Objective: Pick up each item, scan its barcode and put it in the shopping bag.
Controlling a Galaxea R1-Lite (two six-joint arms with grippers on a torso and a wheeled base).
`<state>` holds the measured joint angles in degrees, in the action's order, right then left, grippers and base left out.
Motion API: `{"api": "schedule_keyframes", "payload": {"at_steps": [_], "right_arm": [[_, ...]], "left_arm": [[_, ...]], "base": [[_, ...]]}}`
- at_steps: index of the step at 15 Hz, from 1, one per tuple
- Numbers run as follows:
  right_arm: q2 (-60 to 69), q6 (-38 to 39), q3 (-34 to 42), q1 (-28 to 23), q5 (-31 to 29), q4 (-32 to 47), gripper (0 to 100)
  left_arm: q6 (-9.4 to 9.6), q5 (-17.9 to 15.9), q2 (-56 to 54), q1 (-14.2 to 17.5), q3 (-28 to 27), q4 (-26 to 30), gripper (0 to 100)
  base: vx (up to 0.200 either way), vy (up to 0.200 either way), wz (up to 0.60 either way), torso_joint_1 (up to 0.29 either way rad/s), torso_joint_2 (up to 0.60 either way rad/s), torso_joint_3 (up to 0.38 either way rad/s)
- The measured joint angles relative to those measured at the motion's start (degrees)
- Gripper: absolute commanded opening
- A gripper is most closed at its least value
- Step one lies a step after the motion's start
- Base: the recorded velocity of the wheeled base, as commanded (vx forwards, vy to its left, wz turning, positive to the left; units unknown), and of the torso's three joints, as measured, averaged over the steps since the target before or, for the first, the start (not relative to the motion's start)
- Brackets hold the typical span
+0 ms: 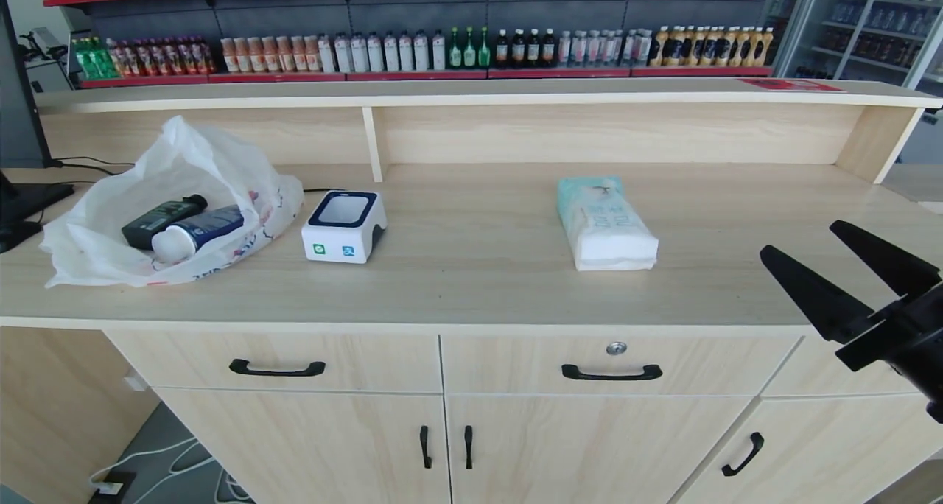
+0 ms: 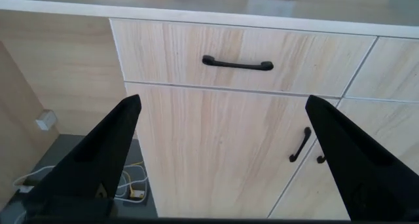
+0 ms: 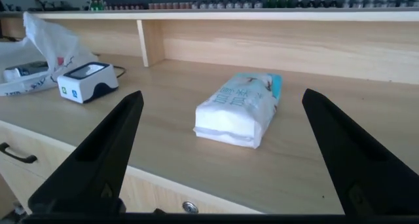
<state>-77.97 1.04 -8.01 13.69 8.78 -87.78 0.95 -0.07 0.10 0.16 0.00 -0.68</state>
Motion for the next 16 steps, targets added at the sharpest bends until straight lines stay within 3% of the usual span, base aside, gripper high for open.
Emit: {"api": "schedule_keyframes", "payload": {"at_steps": [5, 12, 14, 16], "right_arm": [[-0.2, 0.0, 0.1, 0.0, 0.0, 0.1, 100], [0.6, -3.0, -1.0, 1.6, 0.4, 0.8, 100], [0.5, -4.0, -6.0, 3.4, 0.5, 4.9, 100], [0.6, -5.7, -15.6, 6.6, -0.3, 16.8, 100]], "left_arm": [[-0.06, 0.0, 0.0, -0.1, 0.0, 0.1, 100], [0.02, 0.0, 0.0, 0.0, 0.0, 0.0, 100], [0.02, 0.0, 0.0, 0.0, 0.0, 0.0, 100], [0.02, 0.0, 0.0, 0.0, 0.0, 0.0, 100]], "base": [[0.200, 0.000, 0.00, 0.002, 0.00, 0.002], [0.000, 0.000, 0.00, 0.000, 0.00, 0.000], [0.000, 0.000, 0.00, 0.000, 0.00, 0.000], [0.000, 0.000, 0.00, 0.000, 0.00, 0.000]]}}
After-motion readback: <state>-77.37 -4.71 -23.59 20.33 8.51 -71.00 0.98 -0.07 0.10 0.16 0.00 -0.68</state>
